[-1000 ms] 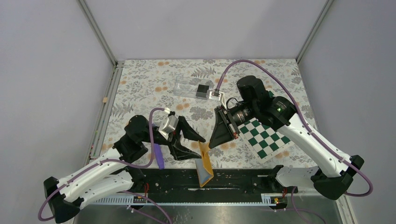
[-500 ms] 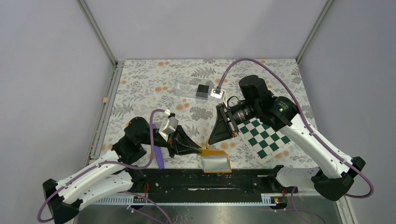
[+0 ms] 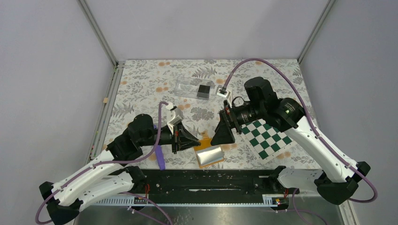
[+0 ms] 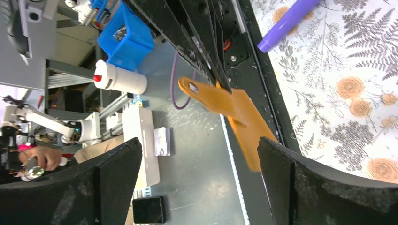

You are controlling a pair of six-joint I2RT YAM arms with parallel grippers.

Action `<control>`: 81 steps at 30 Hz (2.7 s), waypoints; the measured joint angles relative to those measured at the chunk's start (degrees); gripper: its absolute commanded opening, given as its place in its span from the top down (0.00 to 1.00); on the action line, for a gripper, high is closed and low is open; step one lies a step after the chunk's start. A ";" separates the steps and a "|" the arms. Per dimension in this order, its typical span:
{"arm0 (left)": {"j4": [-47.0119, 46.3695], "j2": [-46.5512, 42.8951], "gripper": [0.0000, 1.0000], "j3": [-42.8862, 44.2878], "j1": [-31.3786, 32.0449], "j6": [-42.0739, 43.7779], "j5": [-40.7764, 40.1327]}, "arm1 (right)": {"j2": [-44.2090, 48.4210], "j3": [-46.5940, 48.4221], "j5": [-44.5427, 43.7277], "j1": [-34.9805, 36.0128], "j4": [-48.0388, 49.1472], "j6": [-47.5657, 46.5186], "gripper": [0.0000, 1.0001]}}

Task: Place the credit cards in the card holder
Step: Open the card holder.

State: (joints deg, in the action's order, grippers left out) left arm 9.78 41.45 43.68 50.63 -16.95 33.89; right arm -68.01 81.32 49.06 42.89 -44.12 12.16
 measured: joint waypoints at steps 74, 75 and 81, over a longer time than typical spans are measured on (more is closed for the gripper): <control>18.01 -0.07 0.29 -2.62 -7.37 -31.52 -16.50 | -2.82 -9.14 3.13 -12.22 15.32 26.77 1.00; 18.56 0.07 0.30 -2.05 -7.37 -31.30 -16.65 | -2.78 -9.29 3.13 -12.22 15.32 26.77 1.00; 21.88 0.28 0.31 1.01 -7.37 -29.79 -17.88 | -2.51 -10.23 3.10 -12.22 15.37 26.60 1.00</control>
State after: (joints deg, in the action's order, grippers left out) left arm 31.66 41.74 44.69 43.27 -46.74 16.01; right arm -70.52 71.09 52.16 30.68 -28.75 38.76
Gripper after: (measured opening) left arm 0.700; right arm 0.033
